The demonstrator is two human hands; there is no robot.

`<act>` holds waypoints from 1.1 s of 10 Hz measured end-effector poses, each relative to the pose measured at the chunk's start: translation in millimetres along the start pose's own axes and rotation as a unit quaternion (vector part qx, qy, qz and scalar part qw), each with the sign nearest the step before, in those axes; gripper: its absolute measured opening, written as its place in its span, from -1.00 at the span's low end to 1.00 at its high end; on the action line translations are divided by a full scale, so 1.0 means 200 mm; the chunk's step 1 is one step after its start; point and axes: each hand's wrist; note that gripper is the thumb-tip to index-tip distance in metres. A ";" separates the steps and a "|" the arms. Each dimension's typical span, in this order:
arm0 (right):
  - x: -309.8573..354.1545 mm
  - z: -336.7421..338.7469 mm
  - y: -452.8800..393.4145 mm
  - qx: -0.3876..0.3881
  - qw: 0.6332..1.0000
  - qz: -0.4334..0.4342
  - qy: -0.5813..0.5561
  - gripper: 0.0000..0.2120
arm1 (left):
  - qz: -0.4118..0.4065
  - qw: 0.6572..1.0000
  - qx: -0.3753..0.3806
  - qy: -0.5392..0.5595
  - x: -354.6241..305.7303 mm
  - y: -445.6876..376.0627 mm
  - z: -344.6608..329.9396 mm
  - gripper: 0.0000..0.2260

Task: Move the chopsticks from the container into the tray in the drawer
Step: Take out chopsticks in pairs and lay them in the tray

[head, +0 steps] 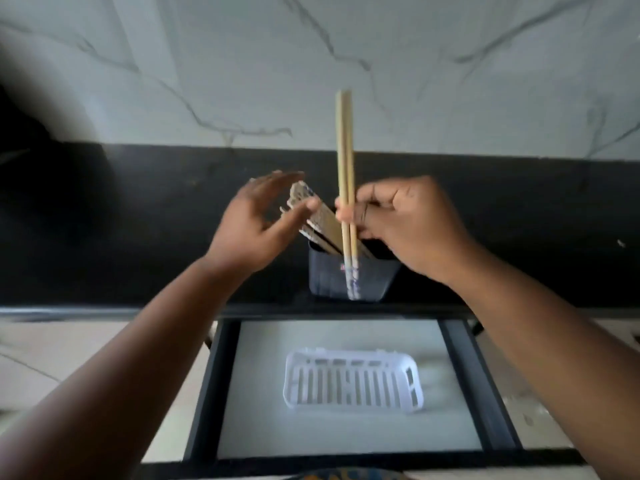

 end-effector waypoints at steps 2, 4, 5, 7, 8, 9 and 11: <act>-0.49 -0.16 0.40 0.314 0.909 -0.139 0.235 -0.90 | 0.053 0.974 0.064 -0.213 0.39 0.20 -0.16 -0.39; -0.95 -0.39 0.56 0.420 0.831 -0.180 0.318 -0.77 | 0.149 0.881 0.257 -0.367 0.67 0.27 -0.35 -0.20; -1.07 -0.45 0.56 0.412 0.826 -0.210 0.323 -0.82 | 0.162 0.886 0.259 -0.350 0.72 0.28 -0.36 -0.15; -1.15 -0.56 0.58 0.464 0.785 -0.207 0.355 -0.88 | 0.157 0.895 0.240 -0.340 0.74 0.28 -0.36 -0.15; -1.16 -0.59 0.58 0.481 0.765 -0.201 0.379 -0.88 | 0.159 0.896 0.242 -0.337 0.74 0.28 -0.36 -0.16; -1.17 -0.60 0.57 0.488 0.756 -0.209 0.384 -0.86 | 0.158 0.896 0.241 -0.339 0.75 0.28 -0.36 -0.16; -1.20 -0.62 0.55 0.503 0.745 -0.225 0.375 -0.80 | 0.157 0.896 0.242 -0.337 0.74 0.28 -0.36 -0.16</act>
Point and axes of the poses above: each hand's wrist, its own y-axis away from the middle knuckle, its own z-axis out of the back of the hand, x = y × z, and after that the axes turned 2 degrees about x, right-handed
